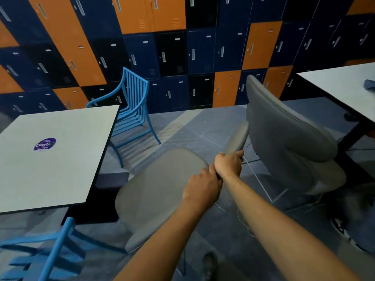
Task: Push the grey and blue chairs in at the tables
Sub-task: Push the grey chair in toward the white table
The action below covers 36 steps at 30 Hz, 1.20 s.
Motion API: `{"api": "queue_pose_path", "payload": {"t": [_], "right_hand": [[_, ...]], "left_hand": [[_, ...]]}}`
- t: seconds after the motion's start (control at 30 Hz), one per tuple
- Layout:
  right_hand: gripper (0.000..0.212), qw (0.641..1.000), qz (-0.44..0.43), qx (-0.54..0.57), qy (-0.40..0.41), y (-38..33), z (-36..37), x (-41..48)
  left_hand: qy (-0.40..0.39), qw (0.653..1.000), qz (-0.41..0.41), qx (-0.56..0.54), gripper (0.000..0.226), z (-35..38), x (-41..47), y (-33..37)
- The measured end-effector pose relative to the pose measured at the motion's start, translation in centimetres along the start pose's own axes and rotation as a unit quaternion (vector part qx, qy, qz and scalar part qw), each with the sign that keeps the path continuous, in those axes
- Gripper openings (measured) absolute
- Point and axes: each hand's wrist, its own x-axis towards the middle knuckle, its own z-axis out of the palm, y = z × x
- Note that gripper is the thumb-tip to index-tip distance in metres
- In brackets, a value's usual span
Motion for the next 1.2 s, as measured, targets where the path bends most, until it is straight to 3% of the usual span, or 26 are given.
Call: {"api": "queue_pose_path", "payload": {"t": [0.3,0.7,0.93,1.1,1.2], "right_hand": [[0.062,0.998,-0.041,-0.025,-0.043,-4.7,2.7,11.6],[0.057,0.992,-0.067,-0.056,-0.088,-9.8,5.1,21.1],[0.062,0.99,-0.083,-0.06,-0.101,-9.6,5.1,21.9],[0.07,0.986,-0.088,-0.079,-0.121,-8.3,3.7,21.5],[0.092,0.975,-0.102,-0.14,-0.139,-7.7,2.5,20.8]], "left_hand": [[0.0,0.998,-0.059,-0.031,0.038,1.3,11.5,0.6],[-0.022,0.989,-0.133,-0.064,0.048,1.9,22.1,0.9],[-0.04,0.992,-0.117,-0.026,0.053,2.2,22.9,1.0],[-0.078,0.969,-0.155,-0.175,0.068,1.5,19.1,0.0],[-0.126,0.947,-0.209,-0.21,0.092,1.5,13.9,-2.7]]}}
